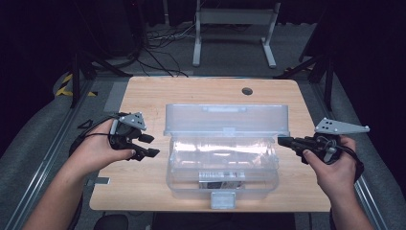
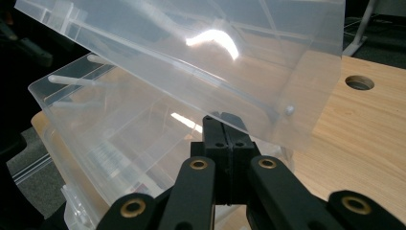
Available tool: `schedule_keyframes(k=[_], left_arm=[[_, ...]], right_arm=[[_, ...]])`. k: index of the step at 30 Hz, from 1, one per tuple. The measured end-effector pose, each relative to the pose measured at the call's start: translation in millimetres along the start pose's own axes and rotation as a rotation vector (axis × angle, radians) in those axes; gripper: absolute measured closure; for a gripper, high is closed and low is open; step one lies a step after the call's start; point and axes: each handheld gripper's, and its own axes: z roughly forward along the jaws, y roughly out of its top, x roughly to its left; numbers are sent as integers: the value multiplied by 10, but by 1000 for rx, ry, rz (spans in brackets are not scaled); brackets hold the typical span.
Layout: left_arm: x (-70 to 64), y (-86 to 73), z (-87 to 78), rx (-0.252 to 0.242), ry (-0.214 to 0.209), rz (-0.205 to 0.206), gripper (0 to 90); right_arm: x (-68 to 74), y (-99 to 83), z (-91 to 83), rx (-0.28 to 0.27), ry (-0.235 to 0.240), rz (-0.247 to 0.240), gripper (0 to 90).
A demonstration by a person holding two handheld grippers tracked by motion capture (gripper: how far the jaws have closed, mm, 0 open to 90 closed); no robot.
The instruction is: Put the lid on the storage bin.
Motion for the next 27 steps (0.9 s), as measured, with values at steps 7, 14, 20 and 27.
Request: schedule_keyframes(k=[7,14,20,27], left_arm=[[176,-82,97,-3,40,-98,461],[270,-122,217,28,71,-118,447],[313,-137,317,31,67,-130,434],[332,-167,454,44,80,-156,422]], right_arm=[[59,-80,-11,20,7,-1,900],[135,-167,-4,29,28,-3,900],[169,-260,-12,38,36,5,900],[205,-350,-22,68,37,2,900]])
